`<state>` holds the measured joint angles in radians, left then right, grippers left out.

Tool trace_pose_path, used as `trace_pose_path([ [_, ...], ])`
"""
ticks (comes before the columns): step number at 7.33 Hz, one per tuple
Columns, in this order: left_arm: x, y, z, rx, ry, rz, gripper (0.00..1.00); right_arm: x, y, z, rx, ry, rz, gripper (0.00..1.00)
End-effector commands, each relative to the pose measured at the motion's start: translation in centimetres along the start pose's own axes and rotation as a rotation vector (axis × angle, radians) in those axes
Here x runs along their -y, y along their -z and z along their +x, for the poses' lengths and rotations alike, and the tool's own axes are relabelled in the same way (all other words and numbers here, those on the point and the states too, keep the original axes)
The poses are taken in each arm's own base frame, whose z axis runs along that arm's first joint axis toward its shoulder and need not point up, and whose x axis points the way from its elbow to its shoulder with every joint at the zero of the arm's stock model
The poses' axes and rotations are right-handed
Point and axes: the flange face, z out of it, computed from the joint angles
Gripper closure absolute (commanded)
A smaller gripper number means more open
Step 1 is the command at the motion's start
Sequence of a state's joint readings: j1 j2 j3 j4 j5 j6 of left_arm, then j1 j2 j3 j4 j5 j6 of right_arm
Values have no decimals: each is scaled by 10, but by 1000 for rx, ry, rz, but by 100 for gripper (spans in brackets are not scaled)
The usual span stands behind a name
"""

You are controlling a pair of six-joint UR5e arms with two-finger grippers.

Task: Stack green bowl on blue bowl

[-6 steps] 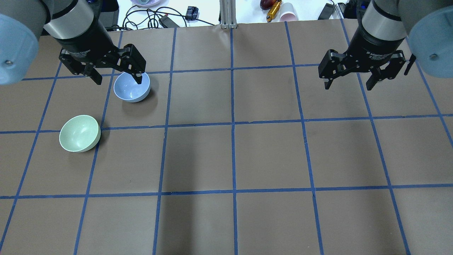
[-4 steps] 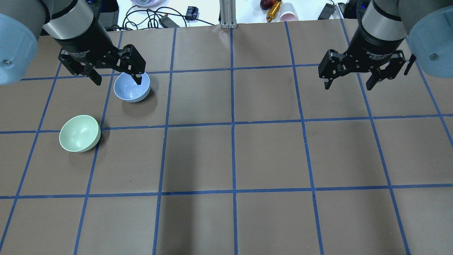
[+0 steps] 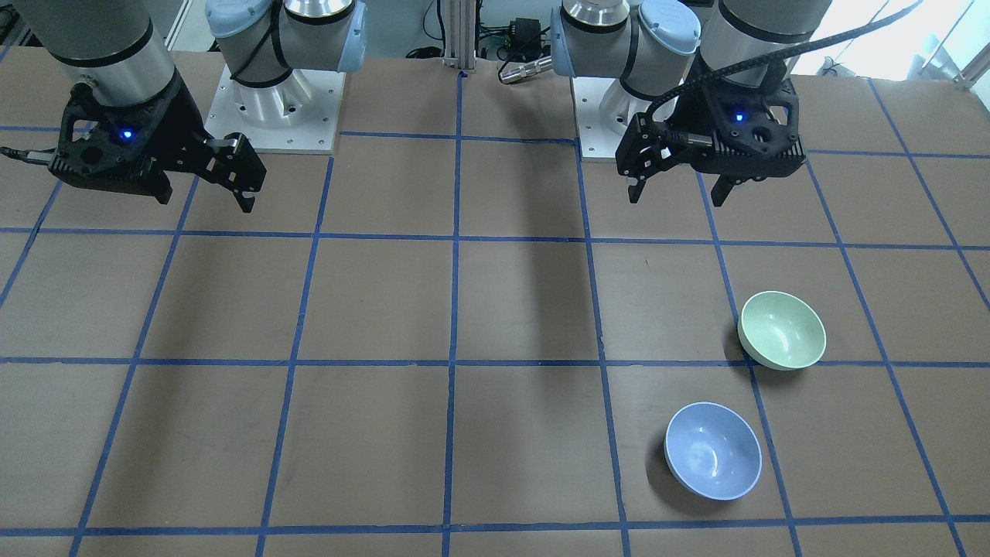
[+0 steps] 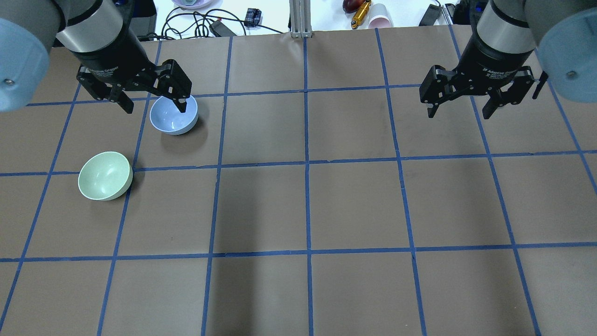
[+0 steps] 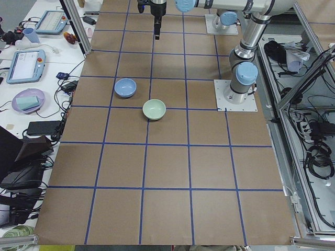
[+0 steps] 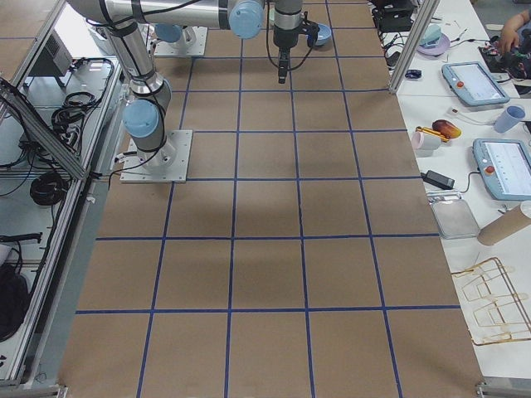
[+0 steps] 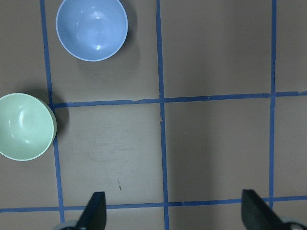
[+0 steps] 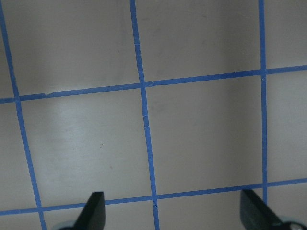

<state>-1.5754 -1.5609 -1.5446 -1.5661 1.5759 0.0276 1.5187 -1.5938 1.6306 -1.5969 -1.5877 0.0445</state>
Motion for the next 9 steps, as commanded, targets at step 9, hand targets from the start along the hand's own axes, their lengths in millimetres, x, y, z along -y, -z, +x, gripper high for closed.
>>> trace_pose_path([
  [9, 13, -9, -46, 0, 83, -16, 0, 0, 0, 0, 0, 0, 0, 0],
])
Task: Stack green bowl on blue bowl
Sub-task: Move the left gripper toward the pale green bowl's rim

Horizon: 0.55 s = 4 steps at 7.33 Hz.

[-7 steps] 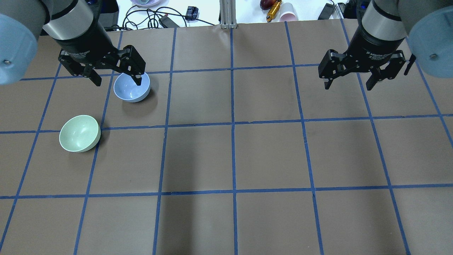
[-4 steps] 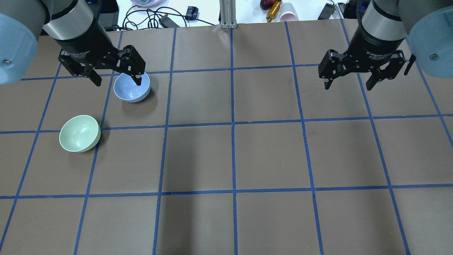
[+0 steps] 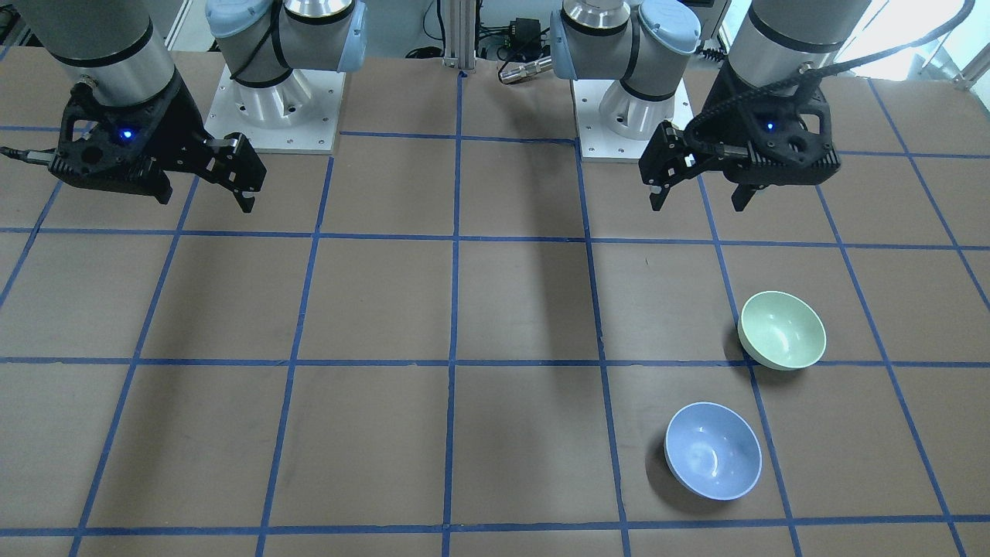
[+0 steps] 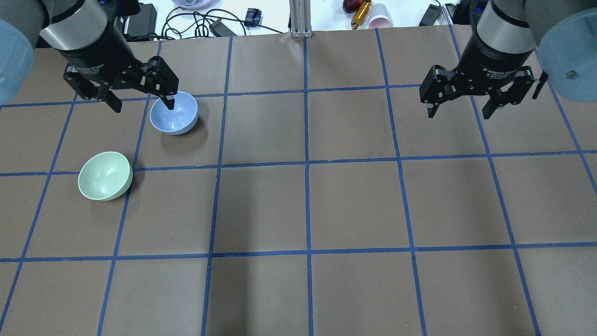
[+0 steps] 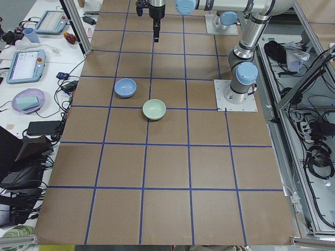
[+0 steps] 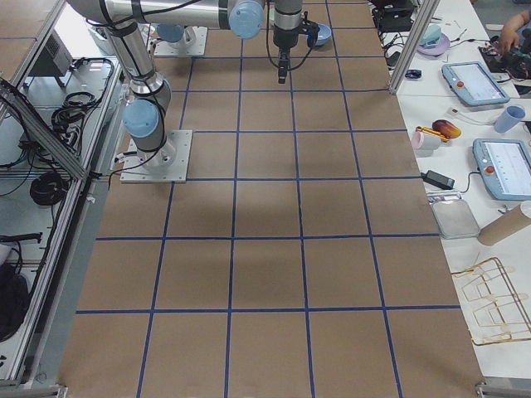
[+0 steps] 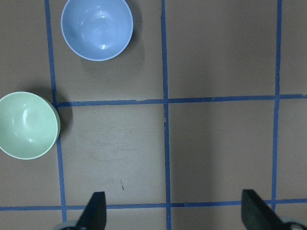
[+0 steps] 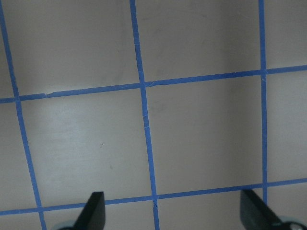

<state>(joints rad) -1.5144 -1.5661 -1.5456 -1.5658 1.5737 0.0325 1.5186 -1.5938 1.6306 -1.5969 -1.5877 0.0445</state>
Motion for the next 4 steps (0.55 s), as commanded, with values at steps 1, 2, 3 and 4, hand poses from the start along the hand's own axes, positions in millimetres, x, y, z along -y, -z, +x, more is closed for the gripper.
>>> trace_pose_path([
  [1, 13, -15, -44, -1, 7, -27, 0, 0, 0, 0, 0, 0, 0, 0],
  [2, 19, -23, -79, -9, -19, -43, 0, 0, 0, 0, 0, 0, 0, 0],
  [3, 21, -34, -107, -18, -31, -61, 0, 0, 0, 0, 0, 0, 0, 0],
  [4, 19, -51, -136, -31, -23, -84, 0, 0, 0, 0, 2, 0, 0, 0],
])
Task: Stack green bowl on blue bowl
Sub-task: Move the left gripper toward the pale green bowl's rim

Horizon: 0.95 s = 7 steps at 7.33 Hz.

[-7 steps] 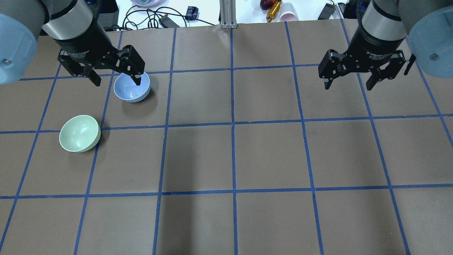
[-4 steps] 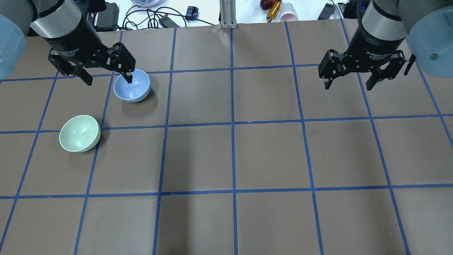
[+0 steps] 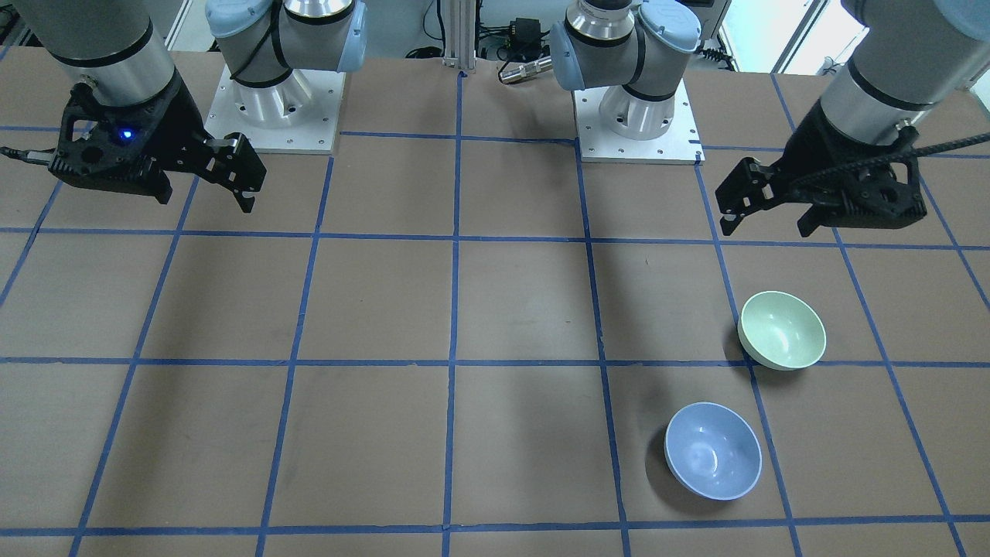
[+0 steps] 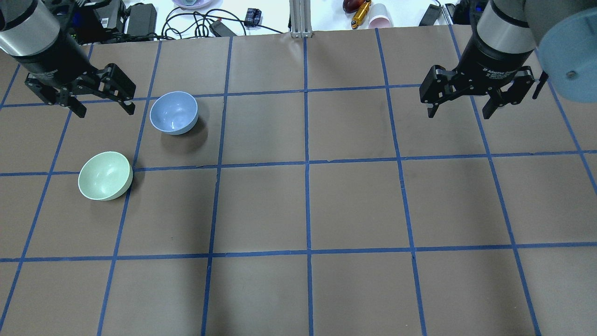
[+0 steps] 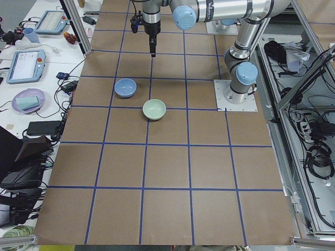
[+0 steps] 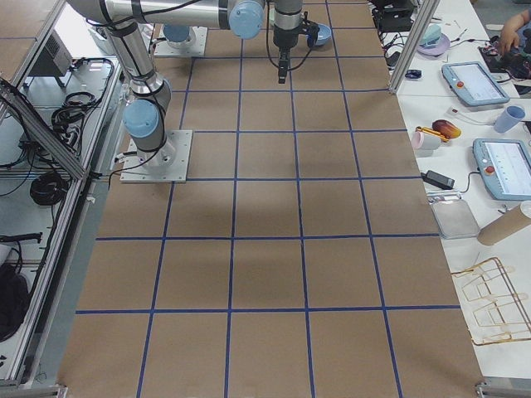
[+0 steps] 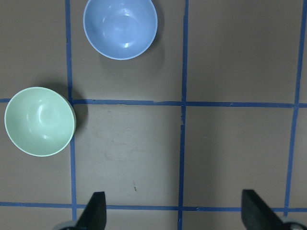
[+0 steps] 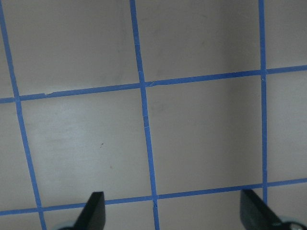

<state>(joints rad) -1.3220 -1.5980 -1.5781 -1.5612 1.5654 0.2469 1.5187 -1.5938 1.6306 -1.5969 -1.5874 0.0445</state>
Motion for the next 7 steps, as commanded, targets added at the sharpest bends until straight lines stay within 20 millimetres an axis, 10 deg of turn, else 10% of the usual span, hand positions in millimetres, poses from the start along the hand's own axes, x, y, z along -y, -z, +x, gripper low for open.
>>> trace_pose_path([
  [1, 3, -36, -58, -21, -6, -37, 0, 0, 0, 0, 0, 0, 0, 0],
  [7, 18, -138, -177, -129, -10, -24, 0, 0, 0, 0, 0, 0, 0, 0],
])
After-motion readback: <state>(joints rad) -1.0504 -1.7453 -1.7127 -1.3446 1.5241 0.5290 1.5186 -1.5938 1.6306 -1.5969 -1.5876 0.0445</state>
